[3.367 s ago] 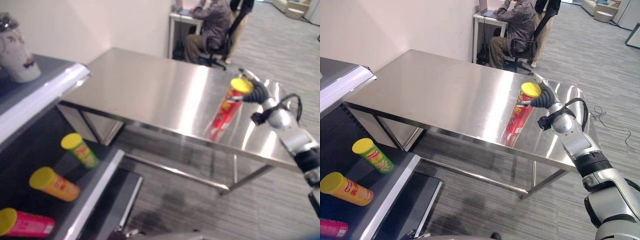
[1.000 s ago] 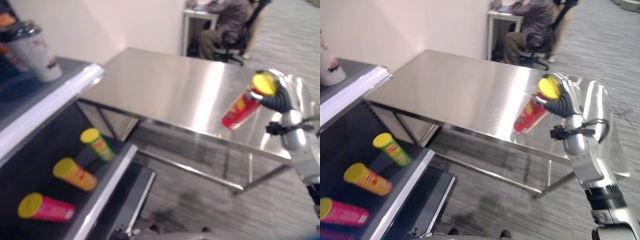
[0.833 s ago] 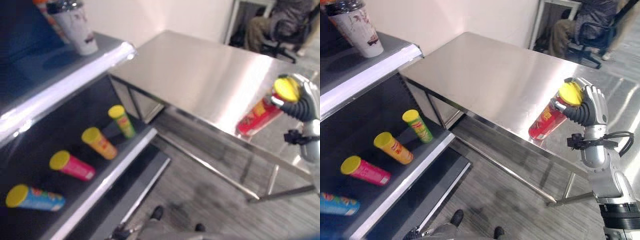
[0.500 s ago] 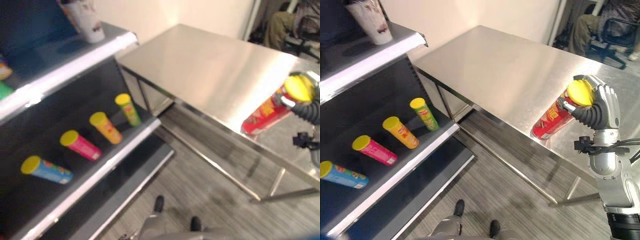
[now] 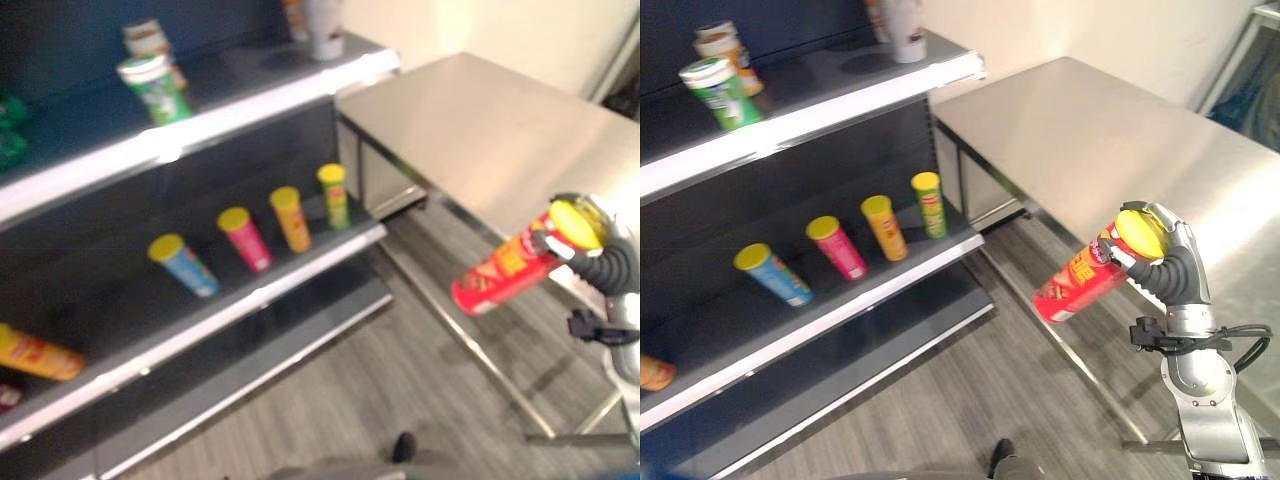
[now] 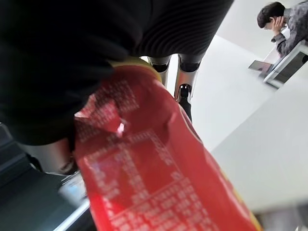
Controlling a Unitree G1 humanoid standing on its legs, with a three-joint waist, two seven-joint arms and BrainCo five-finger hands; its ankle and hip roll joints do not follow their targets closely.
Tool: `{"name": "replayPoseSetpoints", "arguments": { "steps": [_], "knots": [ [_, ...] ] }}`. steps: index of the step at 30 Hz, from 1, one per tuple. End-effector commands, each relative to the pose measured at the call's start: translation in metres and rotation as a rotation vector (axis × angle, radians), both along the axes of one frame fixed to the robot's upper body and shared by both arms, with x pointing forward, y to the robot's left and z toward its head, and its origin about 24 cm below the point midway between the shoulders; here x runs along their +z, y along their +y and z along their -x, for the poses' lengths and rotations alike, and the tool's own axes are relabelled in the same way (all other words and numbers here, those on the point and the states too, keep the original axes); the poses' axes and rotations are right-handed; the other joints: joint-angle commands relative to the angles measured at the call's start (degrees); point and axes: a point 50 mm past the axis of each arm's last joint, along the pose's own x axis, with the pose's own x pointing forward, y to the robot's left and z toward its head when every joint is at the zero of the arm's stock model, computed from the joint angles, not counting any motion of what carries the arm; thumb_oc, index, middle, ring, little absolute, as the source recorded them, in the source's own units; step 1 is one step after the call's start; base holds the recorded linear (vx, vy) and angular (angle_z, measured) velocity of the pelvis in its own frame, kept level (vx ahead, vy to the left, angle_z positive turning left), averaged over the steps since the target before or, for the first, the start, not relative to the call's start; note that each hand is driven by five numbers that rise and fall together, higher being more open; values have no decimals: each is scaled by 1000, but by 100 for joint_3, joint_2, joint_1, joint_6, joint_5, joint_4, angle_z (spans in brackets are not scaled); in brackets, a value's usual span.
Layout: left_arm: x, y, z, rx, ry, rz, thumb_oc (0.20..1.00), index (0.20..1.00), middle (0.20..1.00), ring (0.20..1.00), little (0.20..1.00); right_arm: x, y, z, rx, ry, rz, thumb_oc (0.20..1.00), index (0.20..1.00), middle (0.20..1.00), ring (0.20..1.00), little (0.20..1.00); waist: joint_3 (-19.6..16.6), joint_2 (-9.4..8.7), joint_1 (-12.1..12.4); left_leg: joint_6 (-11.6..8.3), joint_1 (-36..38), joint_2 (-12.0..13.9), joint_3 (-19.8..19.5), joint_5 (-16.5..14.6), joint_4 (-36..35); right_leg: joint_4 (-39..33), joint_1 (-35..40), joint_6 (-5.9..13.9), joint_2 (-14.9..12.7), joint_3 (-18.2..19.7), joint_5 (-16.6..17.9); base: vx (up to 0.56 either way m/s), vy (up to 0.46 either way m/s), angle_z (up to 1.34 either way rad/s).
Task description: Put the goods on the table back onto the shelves and tidy them up.
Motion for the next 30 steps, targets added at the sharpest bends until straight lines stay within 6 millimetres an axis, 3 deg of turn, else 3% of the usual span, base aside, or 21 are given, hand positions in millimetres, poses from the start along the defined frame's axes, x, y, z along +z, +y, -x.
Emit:
{"name": "replayPoseSetpoints", "arguments": {
  "steps": [1,2,3,4,6,7,8,10,11,12,14,15,16,17,18,19,20,23,27,30],
  "knots": [
    [-2,-22,-9,-141,-30,56,1000,1000,1000,1000,1000,38,20,2,105,-229,-13,200,200,200,200,200,-290,-196,25,271,360,-92,-284,317,-724,-519,-687,907,-823,1325,492,-397,471,37],
    [-2,-26,-6,-177,-17,65,1000,1000,1000,1000,1000,33,20,1,86,-220,-20,200,200,200,200,200,-242,-242,-17,330,473,-333,-33,-424,-776,-643,-712,1088,-1192,1311,798,-268,343,47],
    [-2,-26,-6,-177,-17,65,1000,1000,1000,1000,1000,33,20,1,86,-220,-21,200,200,200,200,200,-245,-251,-18,333,468,-345,-35,-420,-776,-648,-715,1091,-1202,1314,804,-498,656,68],
    [-2,-21,-1,-158,-7,58,1000,1000,1000,1000,1000,20,20,0,57,-166,-31,200,200,200,200,200,-138,-319,-15,489,683,-658,231,-873,-776,-868,-670,1230,-1494,1222,1207,-368,427,60],
    [-2,-10,8,-102,23,27,1000,1000,1000,1000,1000,11,27,-2,69,-128,-53,200,200,200,200,200,74,-459,47,621,871,-991,559,-991,-776,-1107,-730,1236,-1719,1011,1658,-484,442,26],
    [-2,-4,14,-62,42,13,1000,1000,1000,1000,1000,7,29,-3,77,-112,-57,200,200,200,200,200,198,-510,67,716,878,-1127,687,-947,-776,-1134,-796,1236,-1796,911,1633,-452,353,-11],
    [-1,0,18,-27,55,1,1000,1000,1000,1000,1000,3,32,-2,91,-95,-71,200,200,200,200,200,272,-506,54,787,844,-1209,689,-914,-776,-1101,-772,1236,-1714,975,1462,-420,346,-20],
    [0,8,22,62,51,-19,1000,1000,1000,1000,1000,-1,32,1,99,-74,-79,200,200,200,200,200,338,-573,52,970,659,-1429,491,-808,-727,-816,-729,1152,-1436,1496,1169,-270,250,-11],
    [0,8,22,62,51,-19,1000,1000,1000,1000,1000,-1,32,1,99,-74,-79,200,200,200,200,200,332,-579,53,972,651,-1437,492,-806,-726,-809,-742,1153,-1443,1502,1168,-271,275,10],
    [0,10,29,104,69,-12,1000,1000,1000,1000,1000,-1,28,5,92,-68,-73,200,200,200,200,200,279,-587,69,1158,430,-1663,305,-712,-662,-371,-530,925,-849,1913,670,-220,253,18],
    [0,9,39,90,111,-2,1000,1000,1000,1000,1000,-1,29,7,117,-65,-81,200,200,200,200,200,212,-592,69,1282,262,-1849,250,-612,-631,-173,-296,710,-326,1947,213,-209,265,46],
    [-1,9,41,76,124,5,1000,1000,1000,1000,1000,-1,33,8,152,-55,-86,200,200,200,200,200,168,-628,62,1335,155,-1945,232,-543,-592,-78,-229,621,-84,1984,53,-104,138,48],
    [-1,9,41,76,124,5,1000,1000,1000,1000,1000,-1,33,8,152,-55,-86,200,200,200,200,200,163,-629,61,1336,147,-1947,231,-542,-591,-78,-235,621,-86,1984,54,-109,135,35],
    [-1,8,40,67,122,19,1000,1000,1000,1000,1000,-4,40,10,212,-30,-93,200,200,200,200,200,90,-700,73,1396,29,-2087,191,-479,-550,-56,-34,473,307,2111,-189,-51,70,9],
    [-1,8,40,67,122,19,1000,1000,1000,1000,1000,-4,40,10,212,-30,-93,200,200,200,200,200,84,-701,71,1397,21,-2088,190,-477,-549,-58,-39,473,305,2110,-186,-68,131,26],
    [-1,4,36,76,101,44,1000,1000,1000,1000,1000,-7,47,13,274,1,-106,200,200,200,200,200,18,-768,57,1429,-89,-2231,83,-415,-517,-51,81,380,671,2409,-352,-13,83,29],
    [-2,2,32,73,90,53,1000,1000,1000,1000,1000,-8,51,14,303,7,-111,200,200,200,200,200,-23,-801,69,1438,-138,-2299,30,-385,-517,-109,164,344,783,2532,-394,-10,83,46],
    [-3,-4,22,39,58,72,1000,1000,1000,1000,1000,-13,62,15,386,46,-144,200,200,200,200,200,-36,-865,85,1450,-166,-2423,-165,-343,-510,-269,272,263,824,2642,-359,50,23,38],
    [-1,-16,-1,-229,-5,74,1000,1000,1000,1000,1000,-21,93,10,585,124,-163,200,200,200,200,200,-59,-847,123,1475,-246,-2427,-217,-506,-321,-723,388,273,817,2724,-148,61,-16,14],
    [1,-8,-3,-231,-16,49,1000,1000,1000,1000,1000,-20,112,6,696,136,-151,200,200,200,200,200,170,-880,213,1364,-692,-2547,-128,-774,775,-840,462,248,741,2752,-123,-35,1,0]
  ]
}}
